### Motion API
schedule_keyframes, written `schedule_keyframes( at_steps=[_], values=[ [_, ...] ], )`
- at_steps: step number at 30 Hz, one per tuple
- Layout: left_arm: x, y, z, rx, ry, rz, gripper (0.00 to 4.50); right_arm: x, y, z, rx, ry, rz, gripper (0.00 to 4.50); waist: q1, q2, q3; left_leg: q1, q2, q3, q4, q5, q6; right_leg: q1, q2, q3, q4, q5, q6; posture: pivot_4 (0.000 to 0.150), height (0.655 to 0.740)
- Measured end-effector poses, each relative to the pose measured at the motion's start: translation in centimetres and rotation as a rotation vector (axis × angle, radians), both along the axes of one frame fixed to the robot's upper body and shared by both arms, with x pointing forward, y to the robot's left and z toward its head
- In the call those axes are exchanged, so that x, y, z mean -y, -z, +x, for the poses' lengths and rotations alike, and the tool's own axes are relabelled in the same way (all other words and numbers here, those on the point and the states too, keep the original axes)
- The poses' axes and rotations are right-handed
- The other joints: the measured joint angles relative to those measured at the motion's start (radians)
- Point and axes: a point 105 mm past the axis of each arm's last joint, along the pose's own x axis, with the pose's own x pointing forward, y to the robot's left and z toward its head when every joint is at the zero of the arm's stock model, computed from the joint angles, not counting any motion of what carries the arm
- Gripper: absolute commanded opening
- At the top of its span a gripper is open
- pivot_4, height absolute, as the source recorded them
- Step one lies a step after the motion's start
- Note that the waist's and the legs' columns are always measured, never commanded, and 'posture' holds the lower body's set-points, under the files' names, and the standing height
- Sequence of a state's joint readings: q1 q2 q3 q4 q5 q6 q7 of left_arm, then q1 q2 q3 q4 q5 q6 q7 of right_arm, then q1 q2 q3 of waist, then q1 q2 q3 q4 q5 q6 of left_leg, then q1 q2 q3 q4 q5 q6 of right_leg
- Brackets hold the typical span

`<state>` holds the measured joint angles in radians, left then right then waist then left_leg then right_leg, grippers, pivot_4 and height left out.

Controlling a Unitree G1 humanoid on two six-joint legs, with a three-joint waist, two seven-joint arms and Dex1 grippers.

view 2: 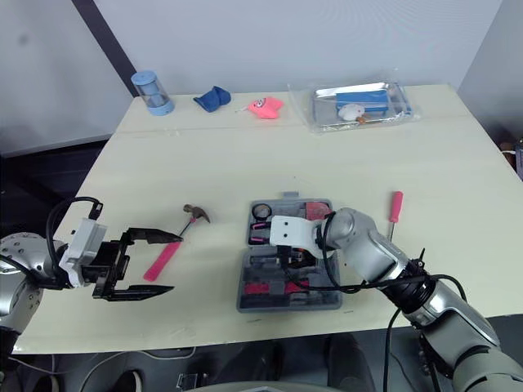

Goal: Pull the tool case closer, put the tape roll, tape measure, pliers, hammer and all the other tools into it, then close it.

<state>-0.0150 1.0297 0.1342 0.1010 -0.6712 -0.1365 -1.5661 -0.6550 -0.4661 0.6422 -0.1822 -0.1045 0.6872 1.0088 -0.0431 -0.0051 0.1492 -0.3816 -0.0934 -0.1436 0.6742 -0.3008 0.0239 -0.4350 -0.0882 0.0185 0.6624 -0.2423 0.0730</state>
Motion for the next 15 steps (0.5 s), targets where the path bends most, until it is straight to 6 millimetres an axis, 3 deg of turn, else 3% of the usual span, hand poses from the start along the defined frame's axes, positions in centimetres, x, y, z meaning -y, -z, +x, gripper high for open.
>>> schedule_keyframes(
  at_steps=[1,3,5,7,8,15],
  values=[
    [0.0,0.0,0.0,0.001,0.001,0.0,4.5,-0.1,-0.3,0.0,0.003,0.001,0.02,2.85,0.0,0.0,0.0,0.0,0.0,0.0,0.0,0.0,0.0,0.0,0.0,0.0,0.0,0.0,0.0,0.15,0.74],
    [0.0,0.0,0.0,0.0,0.0,0.0,4.5,-0.2,-0.6,0.0,0.013,-0.008,0.059,2.3,0.001,0.0,0.0,0.0,0.0,0.0,0.0,0.0,0.0,0.0,0.0,0.0,0.0,0.0,0.0,0.15,0.74],
    [0.0,0.0,0.0,0.0,-0.002,-0.004,4.5,-0.5,-0.6,-0.6,0.008,-0.038,0.138,1.49,0.001,0.0,0.0,0.0,0.0,0.0,0.0,0.0,0.0,0.0,0.0,0.0,0.0,0.0,0.0,0.15,0.74],
    [0.0,0.0,0.0,-0.001,-0.003,-0.008,4.5,-1.1,-0.2,-1.3,-0.003,-0.066,0.19,0.28,0.001,0.0,0.0,0.0,0.0,0.0,0.0,0.0,0.0,0.0,0.0,0.0,0.0,0.0,0.0,0.15,0.74],
    [0.1,0.0,0.0,-0.002,-0.003,-0.01,4.5,-1.1,0.1,-1.5,-0.003,-0.075,0.202,0.06,0.001,0.0,0.0,0.0,0.0,0.0,0.0,0.0,0.0,0.0,0.0,0.0,0.0,0.0,0.0,0.15,0.74],
    [0.1,0.0,0.1,-0.009,-0.006,-0.016,4.5,-0.8,1.4,-1.3,0.002,-0.06,0.232,0.06,0.001,0.0,0.0,0.0,0.0,0.0,0.0,0.0,0.0,0.0,0.001,0.0,0.0,0.0,0.0,0.15,0.74]
  ],
)
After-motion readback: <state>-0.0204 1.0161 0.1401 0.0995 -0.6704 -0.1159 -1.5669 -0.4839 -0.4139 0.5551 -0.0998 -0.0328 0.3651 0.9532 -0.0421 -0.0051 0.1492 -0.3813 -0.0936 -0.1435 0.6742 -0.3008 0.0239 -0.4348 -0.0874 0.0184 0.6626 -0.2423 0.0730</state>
